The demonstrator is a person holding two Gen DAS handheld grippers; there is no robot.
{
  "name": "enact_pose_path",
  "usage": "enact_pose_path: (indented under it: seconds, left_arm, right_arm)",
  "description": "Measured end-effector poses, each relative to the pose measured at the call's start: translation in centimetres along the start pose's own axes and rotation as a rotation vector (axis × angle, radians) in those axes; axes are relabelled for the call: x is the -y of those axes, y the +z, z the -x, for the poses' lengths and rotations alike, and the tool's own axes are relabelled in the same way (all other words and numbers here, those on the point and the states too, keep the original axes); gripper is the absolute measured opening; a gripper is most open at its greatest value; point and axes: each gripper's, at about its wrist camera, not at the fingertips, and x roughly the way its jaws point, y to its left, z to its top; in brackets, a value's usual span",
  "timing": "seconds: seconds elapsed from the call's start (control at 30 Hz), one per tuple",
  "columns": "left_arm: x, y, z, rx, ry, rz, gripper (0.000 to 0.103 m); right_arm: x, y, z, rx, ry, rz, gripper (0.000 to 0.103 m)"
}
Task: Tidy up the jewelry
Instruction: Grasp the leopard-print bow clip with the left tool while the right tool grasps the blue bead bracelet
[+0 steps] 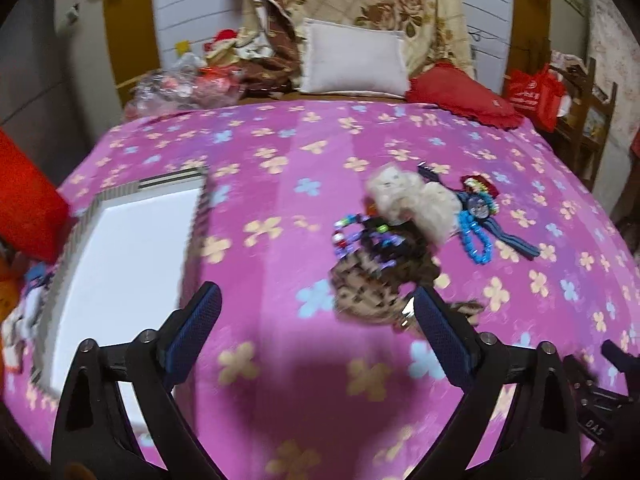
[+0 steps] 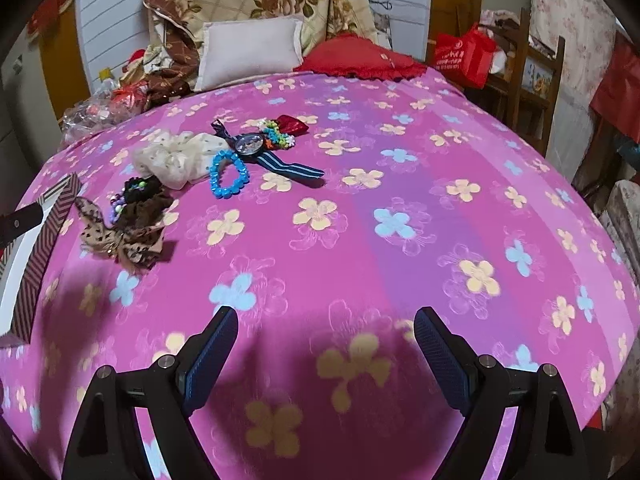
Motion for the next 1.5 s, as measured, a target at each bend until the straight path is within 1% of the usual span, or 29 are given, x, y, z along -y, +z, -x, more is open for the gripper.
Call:
enact_pose_path:
  seconds: [0.03,0.1,0.13,0.27,0.33,0.37,0.43,0.5,0.53,0.6,0.67,0.77,0.87,0.9,0.93,0.97,1.0,1.03,1.07,1.2,1.27,1.37,1.43,1.5]
  left_arm:
    - [0.0,0.2,-0.6,-0.012,-0.025,0.002,0.086]
    - [-0.4,0.3,-1.7,-0.040,-0.077,0.001,0.076]
    - [-0.7,0.2,-2.4,-0.061,-0.099,0.005,0.075]
    - [-2.2,0.2,-4.2,-0.127,-0.150,0.052,0.074]
    - [-2.8,0.4,-4.8,-0.144,-0.175,0.074,0.074]
    - [-3.1,0.5,-5.1,-0.148,-0.185,0.079,0.074]
    - [-3.5,0.7,-5.7,-0.158,-0.194,0.085,0.074]
    - [-3.6,1.1,-6.4,-0.166,-0.222,0.093,0.074]
    - [-3.6,1.2,-6.5,-0.170,-0.231,0.096,0.074]
    - [-3.3,1.5,-6.9,-0.179,-0.264,0.089,0.074]
    - [-2.7,1.6,-7.0,-0.184,-0.318,0.077,0.074]
    - [-1.9,1.5,-7.7,-0.214,-0.383,0.069,0.074]
    - [-1.2,1.2,-8.4,-0.233,-0.400,0.046,0.074]
    - [-0.9,1.1,-8.6,-0.237,-0.401,0.034,0.069]
    - [-0.7,0.9,-8.7,-0.240,-0.402,0.023,0.060]
    - [-0.4,0.7,-9.0,-0.254,-0.399,0.010,0.036]
    - [-0.2,0.5,-9.3,-0.273,-0.400,0.002,0.016]
    - [-0.1,0.4,-9.5,-0.289,-0.409,0.002,0.009]
    - [-0.1,0.2,-9.5,-0.296,-0.409,0.010,0.009]
    - [-0.9,0.4,-8.5,-0.301,-0.355,0.019,0.007]
    - [-1.7,0.3,-7.5,-0.285,-0.318,0.025,0.007]
    - [-2.3,0.2,-6.9,-0.261,-0.255,0.004,0.008]
    - [-2.5,0.0,-7.3,-0.267,-0.264,0.011,0.015]
    - [-2.4,-0.3,-7.9,-0.281,-0.282,0.007,0.029]
  right_arm:
    - [-0.2,0.4,-0.4,-0.012,0.002,0.004,0.088]
    - [-0.5,0.9,-0.9,-0.025,-0.006,0.014,0.088]
    - [-0.7,1.3,-1.1,-0.030,-0.006,0.017,0.088]
    - [-1.6,2.5,-1.7,-0.042,-0.006,0.026,0.088]
    - [-2.1,3.1,-2.1,-0.057,0.015,0.020,0.086]
    - [-2.4,3.4,-2.4,-0.067,0.024,0.024,0.082]
    - [-2.9,3.8,-2.9,-0.082,0.042,0.041,0.079]
    - [-3.5,4.3,-3.4,-0.093,0.054,0.059,0.071]
    - [-3.8,4.5,-3.8,-0.103,0.058,0.064,0.070]
    - [-4.0,5.0,-4.1,-0.107,0.081,0.053,0.070]
    - [-4.2,5.4,-4.1,-0.102,0.102,0.046,0.070]
    - [-4.2,6.1,-4.4,-0.101,0.123,0.029,0.070]
    - [-3.9,6.7,-4.9,-0.114,0.138,0.006,0.070]
    - [-3.7,6.7,-5.0,-0.117,0.140,-0.002,0.070]
    - [-3.6,6.7,-5.0,-0.119,0.142,-0.007,0.070]
    - [-3.4,6.7,-5.1,-0.122,0.144,-0.013,0.070]
    - [-3.4,6.6,-5.3,-0.128,0.149,-0.015,0.070]
    - [-3.3,6.5,-5.4,-0.130,0.155,-0.017,0.070]
    - [-3.3,6.5,-5.5,-0.133,0.163,-0.018,0.070]
    - [-3.7,7.1,-5.6,-0.125,0.181,-0.006,0.070]
    - [-4.1,7.8,-5.7,-0.120,0.197,0.009,0.070]
    - [-4.7,8.9,-6.7,-0.128,0.215,0.022,0.070]
    - [-5.0,9.7,-7.7,-0.131,0.213,0.030,0.070]
    - [-5.4,10.6,-9.1,-0.147,0.218,0.029,0.070]
